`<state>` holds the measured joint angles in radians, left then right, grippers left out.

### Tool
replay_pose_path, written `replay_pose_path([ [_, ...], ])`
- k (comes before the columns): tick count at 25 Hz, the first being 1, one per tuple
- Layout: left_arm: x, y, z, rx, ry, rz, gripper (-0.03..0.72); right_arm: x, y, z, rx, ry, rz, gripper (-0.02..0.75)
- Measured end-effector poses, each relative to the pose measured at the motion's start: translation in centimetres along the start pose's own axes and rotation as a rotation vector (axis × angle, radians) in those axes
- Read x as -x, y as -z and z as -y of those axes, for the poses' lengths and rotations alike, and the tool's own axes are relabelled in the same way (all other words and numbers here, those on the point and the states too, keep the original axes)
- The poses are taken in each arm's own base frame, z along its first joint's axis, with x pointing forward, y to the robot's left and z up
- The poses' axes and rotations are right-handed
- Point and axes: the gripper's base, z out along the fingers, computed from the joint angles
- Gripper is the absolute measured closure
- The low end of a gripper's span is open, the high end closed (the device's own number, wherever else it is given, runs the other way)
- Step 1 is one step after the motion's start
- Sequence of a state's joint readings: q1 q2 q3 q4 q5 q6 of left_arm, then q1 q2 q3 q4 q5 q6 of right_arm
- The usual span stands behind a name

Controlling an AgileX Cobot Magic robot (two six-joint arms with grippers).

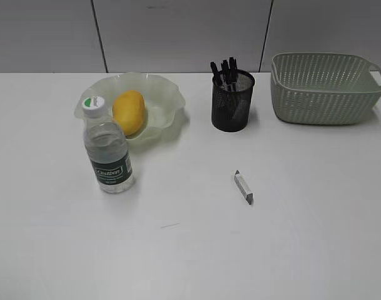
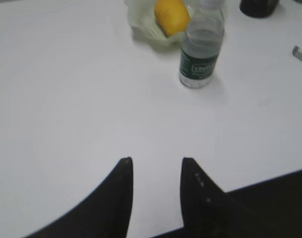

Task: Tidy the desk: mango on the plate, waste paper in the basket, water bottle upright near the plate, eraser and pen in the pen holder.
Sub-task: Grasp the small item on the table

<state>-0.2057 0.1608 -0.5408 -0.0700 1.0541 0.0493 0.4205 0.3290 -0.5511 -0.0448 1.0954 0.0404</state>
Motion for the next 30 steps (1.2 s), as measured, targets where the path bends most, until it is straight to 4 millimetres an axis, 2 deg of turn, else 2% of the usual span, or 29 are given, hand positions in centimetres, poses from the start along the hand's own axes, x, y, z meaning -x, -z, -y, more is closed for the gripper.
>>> replay_pose_path([
  [3, 1.8, -1.7, 0.4, -0.057, -0.02, -0.072, 0.444, -2.0, 2.4, 0.2, -0.004, -0.006, 0.181, 0.329],
  [5, 3.4, -3.1, 0.6, -0.09, -0.026, -0.082, 0.444, -3.0, 3.3, 0.3, -0.005, -0.008, 0.266, 0.329],
  [7, 5.1, -4.7, 1.0, -0.155, -0.037, -0.081, 0.444, -3.6, 3.4, 0.3, -0.004, -0.011, 0.325, 0.331],
  [11, 9.1, -8.8, 3.2, -0.367, -0.075, -0.097, 0.444, -3.6, 3.2, 0.3, -0.002, -0.014, 0.34, 0.351],
  [13, 10.9, -11.6, 5.2, -0.437, -0.119, -0.125, 0.444, -3.6, 3.2, 0.3, -0.002, -0.015, 0.345, 0.358],
  [14, 11.8, -12.9, 6.8, -0.477, -0.166, -0.126, 0.444, -3.6, 3.2, 0.3, -0.002, -0.015, 0.345, 0.36],
  [17, 13.4, -16.4, 13.6, -0.561, -0.253, -0.147, 0.444, -3.6, 3.2, 0.3, -0.002, -0.016, 0.345, 0.365],
  [19, 13.0, -20.0, 18.6, -0.554, -0.217, -0.254, 0.433, -3.6, 3.2, 0.3, -0.002, -0.016, 0.345, 0.365],
  [20, 13.2, -21.7, 20.4, -0.537, -0.199, -0.285, 0.413, -3.6, 3.2, 0.3, -0.002, -0.016, 0.345, 0.365],
  [22, 12.5, -26.3, 23.5, -0.49, -0.159, -0.379, 0.345, -3.6, 3.2, 0.3, -0.002, -0.016, 0.345, 0.365],
  [24, 11.4, -30.2, 25.4, -0.446, -0.147, -0.46, 0.262, -3.6, 3.2, 0.3, -0.002, -0.016, 0.345, 0.365],
  [25, 10.7, -32.1, 26.2, -0.42, -0.124, -0.502, 0.243, -3.6, 3.2, 0.3, -0.002, -0.016, 0.345, 0.365],
  [26, 9.8, -33.8, 26.7, -0.386, -0.097, -0.546, 0.232, -3.6, 3.2, 0.3, -0.002, -0.016, 0.345, 0.365],
  [30, 7.9, -38.4, 27.9, -0.238, -0.01, -0.62, 0.26, -3.6, 3.2, 0.3, -0.002, -0.017, 0.345, 0.365],
])
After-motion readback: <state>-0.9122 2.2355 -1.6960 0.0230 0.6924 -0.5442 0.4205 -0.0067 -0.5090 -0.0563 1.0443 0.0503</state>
